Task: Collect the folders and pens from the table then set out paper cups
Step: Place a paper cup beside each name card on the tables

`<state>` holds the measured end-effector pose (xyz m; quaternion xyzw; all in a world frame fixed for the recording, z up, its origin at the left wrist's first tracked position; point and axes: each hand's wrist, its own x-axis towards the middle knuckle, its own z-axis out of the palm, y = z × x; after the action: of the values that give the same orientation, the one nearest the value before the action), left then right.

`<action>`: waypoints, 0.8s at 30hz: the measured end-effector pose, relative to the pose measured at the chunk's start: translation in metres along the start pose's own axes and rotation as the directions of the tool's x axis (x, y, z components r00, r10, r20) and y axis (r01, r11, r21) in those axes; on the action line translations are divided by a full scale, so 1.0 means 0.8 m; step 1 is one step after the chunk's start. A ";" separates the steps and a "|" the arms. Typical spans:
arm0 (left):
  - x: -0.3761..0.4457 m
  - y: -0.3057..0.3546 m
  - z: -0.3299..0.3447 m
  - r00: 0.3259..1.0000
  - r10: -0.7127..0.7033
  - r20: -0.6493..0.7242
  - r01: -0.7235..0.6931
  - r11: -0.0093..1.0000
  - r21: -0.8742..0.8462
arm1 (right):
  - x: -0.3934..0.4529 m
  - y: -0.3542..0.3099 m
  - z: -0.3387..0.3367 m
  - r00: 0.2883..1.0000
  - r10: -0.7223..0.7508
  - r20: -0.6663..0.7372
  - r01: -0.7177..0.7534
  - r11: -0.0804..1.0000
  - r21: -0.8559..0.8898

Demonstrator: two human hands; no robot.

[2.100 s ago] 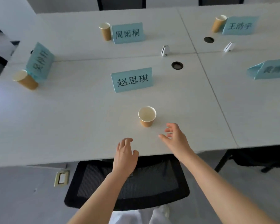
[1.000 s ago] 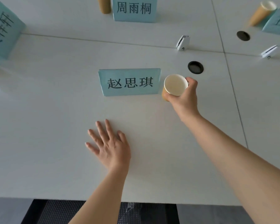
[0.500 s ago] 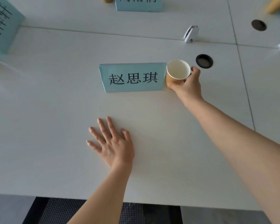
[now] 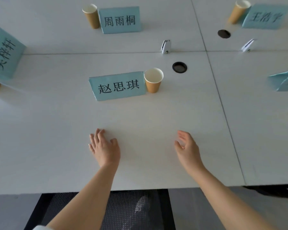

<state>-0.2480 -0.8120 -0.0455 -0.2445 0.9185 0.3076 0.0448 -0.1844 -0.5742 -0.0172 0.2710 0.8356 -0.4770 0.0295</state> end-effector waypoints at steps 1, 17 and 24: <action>-0.021 0.010 -0.001 1.000 0.019 0.013 -0.018 0.999 -0.043 | -0.015 0.007 -0.021 1.000 -0.014 -0.011 0.013 1.000 -0.024; -0.464 0.202 0.104 0.906 0.244 0.345 -0.065 0.888 -0.456 | -0.202 0.187 -0.376 0.992 0.036 -0.119 -0.033 0.999 0.033; -0.582 0.265 0.170 0.867 0.316 0.386 -0.124 0.885 -0.448 | -0.226 0.239 -0.512 0.979 0.005 -0.203 0.014 0.996 0.092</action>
<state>0.0496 -0.3897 0.0685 -0.0619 0.8203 0.5435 0.1667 0.1470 -0.2416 0.1119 0.3175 0.8117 -0.4854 -0.0695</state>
